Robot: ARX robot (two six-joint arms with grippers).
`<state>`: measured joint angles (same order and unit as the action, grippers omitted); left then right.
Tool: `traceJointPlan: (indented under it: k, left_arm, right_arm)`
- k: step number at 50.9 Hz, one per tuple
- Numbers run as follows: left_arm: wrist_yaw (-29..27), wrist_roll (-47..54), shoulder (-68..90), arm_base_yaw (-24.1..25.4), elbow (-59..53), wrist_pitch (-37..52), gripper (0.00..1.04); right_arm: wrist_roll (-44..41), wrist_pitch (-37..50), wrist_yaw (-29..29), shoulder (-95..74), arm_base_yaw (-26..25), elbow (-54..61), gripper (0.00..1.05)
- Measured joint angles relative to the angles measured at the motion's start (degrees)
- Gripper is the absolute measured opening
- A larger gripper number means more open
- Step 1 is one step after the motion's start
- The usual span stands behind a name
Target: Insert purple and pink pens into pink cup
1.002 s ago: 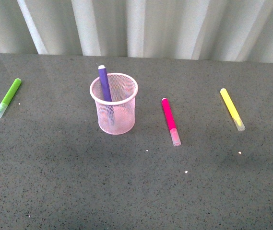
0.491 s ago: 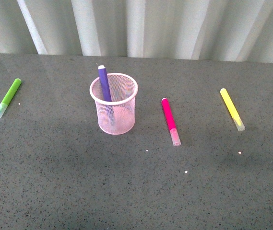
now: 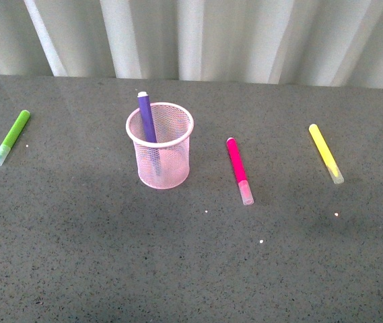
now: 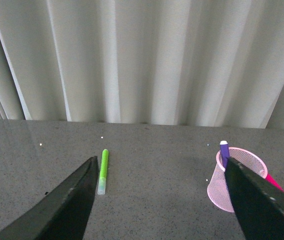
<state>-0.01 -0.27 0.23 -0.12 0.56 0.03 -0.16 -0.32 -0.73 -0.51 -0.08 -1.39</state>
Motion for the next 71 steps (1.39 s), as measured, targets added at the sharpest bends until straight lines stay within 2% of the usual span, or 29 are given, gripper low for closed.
traceJointPlan:
  k: [4,7,9,17,22,33,57,71]
  left_arm:
    - [-0.07,0.00,0.00,0.00,0.00,0.00,0.93]
    - [0.02,0.09,-0.02,0.00,0.00,0.00,1.00]
    - [-0.07,0.04,-0.04,0.00,0.00,0.00,0.99]
    - [0.00,0.04,0.00,0.00,0.00,0.00,0.98]
    - [0.00,0.04,-0.02,0.00,0.00,0.00,0.98]
    - [-0.02,0.04,-0.02,0.00,0.00,0.00,0.98]
    - [0.00,0.04,-0.02,0.00,0.00,0.00,0.98]
    - [0.00,0.04,-0.02,0.00,0.00,0.00,0.98]
  right_arm:
    - [0.39,-11.85,-13.05,-7.93,-3.02,-5.14,0.98]
    - [1.31,-14.40,-19.39,-16.98,-2.62,-8.37,0.98]
    - [1.81,-12.81,-20.46,-21.73,-1.57,-9.62,0.98]
    - [5.33,-4.09,-17.64,-39.91,3.32,-15.82,0.98]
    - [5.64,3.17,-10.84,-52.15,6.86,-18.62,0.98]
    - [7.28,14.78,-0.79,-77.64,13.51,-25.73,0.98]
    - [12.79,15.96,7.80,-104.00,17.62,-40.79,0.98]
    - [15.69,12.24,8.22,-112.76,19.26,-48.57,0.98]
